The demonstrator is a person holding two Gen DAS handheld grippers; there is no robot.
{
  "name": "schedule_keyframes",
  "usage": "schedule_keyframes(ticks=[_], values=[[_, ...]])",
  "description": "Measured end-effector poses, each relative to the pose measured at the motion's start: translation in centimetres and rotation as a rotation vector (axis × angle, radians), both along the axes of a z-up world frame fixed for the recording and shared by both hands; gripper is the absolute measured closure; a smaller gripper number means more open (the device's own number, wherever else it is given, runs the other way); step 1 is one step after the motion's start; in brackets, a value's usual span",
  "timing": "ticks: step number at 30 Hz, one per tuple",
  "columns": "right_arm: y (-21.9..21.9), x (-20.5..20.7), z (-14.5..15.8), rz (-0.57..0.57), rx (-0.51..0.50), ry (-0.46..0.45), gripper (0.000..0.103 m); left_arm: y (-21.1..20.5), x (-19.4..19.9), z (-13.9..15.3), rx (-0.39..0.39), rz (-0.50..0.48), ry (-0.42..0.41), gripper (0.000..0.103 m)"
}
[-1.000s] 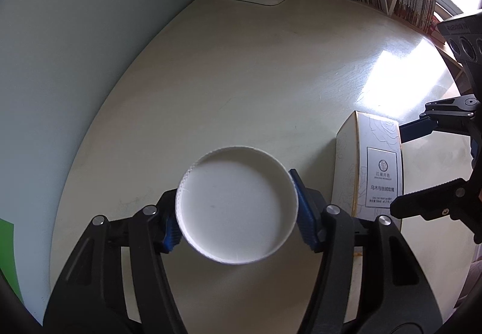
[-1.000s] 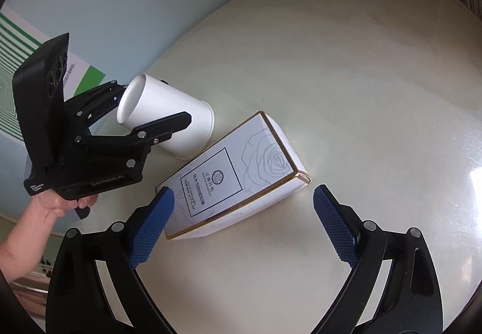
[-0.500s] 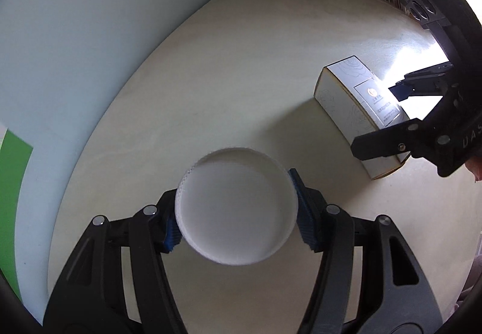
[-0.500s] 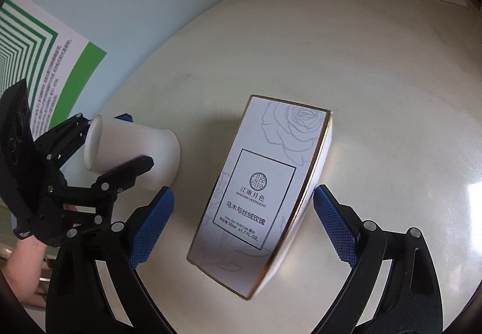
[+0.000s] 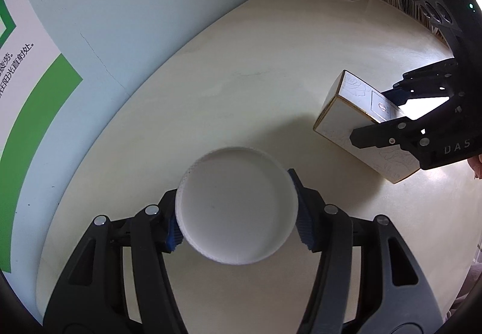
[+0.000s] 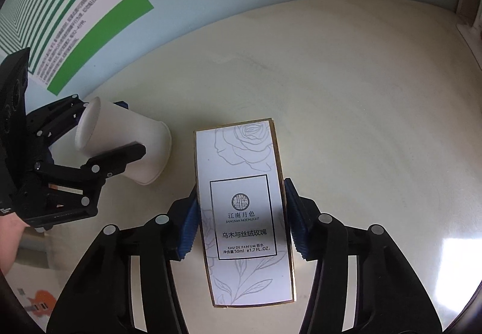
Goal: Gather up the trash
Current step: 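Grasp the white paper cup with the left tool while the right tool grasps the white perfume box, then carry the paper cup and perfume box over the trash bin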
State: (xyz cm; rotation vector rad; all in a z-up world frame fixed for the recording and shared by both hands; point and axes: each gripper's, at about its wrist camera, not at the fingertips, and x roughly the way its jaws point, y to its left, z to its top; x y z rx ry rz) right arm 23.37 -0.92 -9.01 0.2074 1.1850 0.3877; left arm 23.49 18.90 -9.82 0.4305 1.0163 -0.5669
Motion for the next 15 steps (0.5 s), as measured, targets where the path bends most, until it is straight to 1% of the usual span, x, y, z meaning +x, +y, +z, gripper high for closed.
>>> schedule_keyframes(ticks=[4, 5, 7, 9, 15], values=[[-0.4, -0.4, 1.8, 0.000, -0.001, -0.042, 0.054, -0.1, -0.4, 1.6, -0.008, 0.002, -0.030, 0.047], [-1.0, -0.2, 2.3, -0.004, 0.002, -0.048, 0.054, -0.1, -0.6, 1.8, -0.007, -0.001, -0.039, 0.047], [-2.6, -1.1, 3.1, -0.018, 0.006, -0.060, 0.054, -0.7, -1.2, 2.3, -0.002, -0.011, -0.053, 0.047], [-3.7, -1.7, 3.7, -0.032, 0.010, -0.070, 0.054, -2.1, -1.8, 2.5, 0.002, -0.022, -0.060, 0.047], [-7.9, -4.4, 5.4, -0.095, 0.028, -0.099, 0.054, -4.7, -3.9, 2.9, 0.012, -0.067, -0.076, 0.047]])
